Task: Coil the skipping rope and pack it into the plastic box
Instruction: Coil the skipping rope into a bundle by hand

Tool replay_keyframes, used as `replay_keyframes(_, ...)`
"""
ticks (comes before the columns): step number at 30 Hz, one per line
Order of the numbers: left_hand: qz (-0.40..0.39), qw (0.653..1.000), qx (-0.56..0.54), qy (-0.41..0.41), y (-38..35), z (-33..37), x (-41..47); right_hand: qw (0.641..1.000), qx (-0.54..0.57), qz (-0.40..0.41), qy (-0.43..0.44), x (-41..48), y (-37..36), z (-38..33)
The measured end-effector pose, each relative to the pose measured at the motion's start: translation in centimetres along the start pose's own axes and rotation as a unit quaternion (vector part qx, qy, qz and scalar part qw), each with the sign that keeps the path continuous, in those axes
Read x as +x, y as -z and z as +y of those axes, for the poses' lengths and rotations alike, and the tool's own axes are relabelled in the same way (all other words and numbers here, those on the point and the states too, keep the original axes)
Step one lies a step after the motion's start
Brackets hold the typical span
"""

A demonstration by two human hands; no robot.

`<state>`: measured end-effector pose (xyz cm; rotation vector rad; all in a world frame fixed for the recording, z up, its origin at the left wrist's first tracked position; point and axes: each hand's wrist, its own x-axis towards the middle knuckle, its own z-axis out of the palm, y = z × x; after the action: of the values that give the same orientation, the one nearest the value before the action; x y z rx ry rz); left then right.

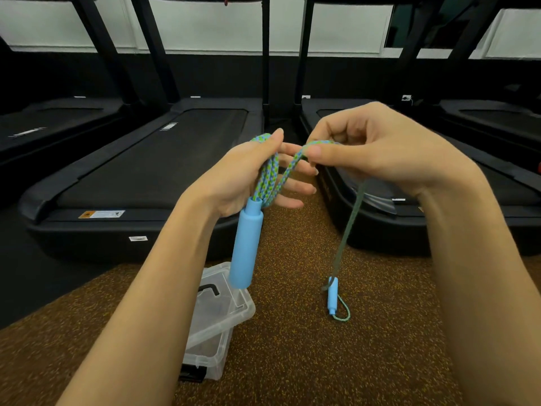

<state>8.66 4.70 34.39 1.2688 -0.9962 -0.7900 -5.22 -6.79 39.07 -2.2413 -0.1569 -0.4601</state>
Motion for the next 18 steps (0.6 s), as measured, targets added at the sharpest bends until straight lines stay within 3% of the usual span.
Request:
replay_keyframes(10,-0.145,0.985,-0.069,0.064,-0.7,0.5,-0.4,0.995,0.045,0.092,0.02,0.4,0.2,0.9)
replay_keyframes(18,-0.238,0.96,-0.113,0.09,-1.0,0.6,-0.3,0.986,0.134,0.09,0.034,0.9,0.3,2.2)
